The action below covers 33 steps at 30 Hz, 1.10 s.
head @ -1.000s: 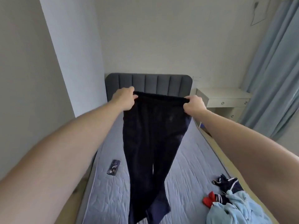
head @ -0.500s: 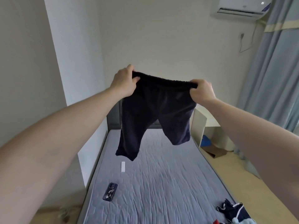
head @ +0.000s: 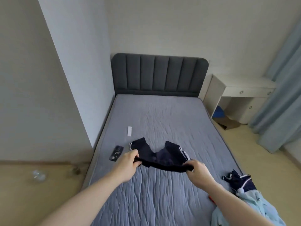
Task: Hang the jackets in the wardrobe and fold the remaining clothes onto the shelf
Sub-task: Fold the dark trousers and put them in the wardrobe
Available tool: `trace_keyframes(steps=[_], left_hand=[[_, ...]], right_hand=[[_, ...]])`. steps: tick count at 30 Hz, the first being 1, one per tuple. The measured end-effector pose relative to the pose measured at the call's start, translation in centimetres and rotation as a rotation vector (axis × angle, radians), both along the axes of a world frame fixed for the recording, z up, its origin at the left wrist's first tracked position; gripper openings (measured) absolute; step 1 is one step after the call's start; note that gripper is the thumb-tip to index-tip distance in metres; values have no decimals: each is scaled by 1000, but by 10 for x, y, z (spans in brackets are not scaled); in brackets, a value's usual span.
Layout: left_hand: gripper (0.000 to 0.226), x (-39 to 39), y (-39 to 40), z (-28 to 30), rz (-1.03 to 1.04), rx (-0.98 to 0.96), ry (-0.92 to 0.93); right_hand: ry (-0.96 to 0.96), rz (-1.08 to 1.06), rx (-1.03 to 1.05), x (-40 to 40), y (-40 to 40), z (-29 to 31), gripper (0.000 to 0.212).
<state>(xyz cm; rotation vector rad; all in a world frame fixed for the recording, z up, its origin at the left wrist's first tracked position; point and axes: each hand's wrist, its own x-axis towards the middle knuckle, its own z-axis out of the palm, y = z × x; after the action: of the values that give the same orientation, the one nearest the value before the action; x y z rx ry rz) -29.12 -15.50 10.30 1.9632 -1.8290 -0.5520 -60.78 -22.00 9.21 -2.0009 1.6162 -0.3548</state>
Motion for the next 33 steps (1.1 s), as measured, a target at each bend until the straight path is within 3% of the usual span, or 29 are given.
trace_keyframes(steps=[6,14,26,29,33], left_hand=[[25,-17,90,-201,1,306,8],[28,-45,187,-380,-11,590,-11],[24,-68,227,-509,45,817,59],[21,-67,224,-524,259,727,60],[56,-61,218,-538,540,787,65]], right_hand=[[130,55,343,-15,74,-201,37],[290,178,585,-46,173,-375,45],[432,249,809,-63,228,-490,48],[395,152,768,-57,222,-499,48],[338,28,550,-44,197,-503,52]])
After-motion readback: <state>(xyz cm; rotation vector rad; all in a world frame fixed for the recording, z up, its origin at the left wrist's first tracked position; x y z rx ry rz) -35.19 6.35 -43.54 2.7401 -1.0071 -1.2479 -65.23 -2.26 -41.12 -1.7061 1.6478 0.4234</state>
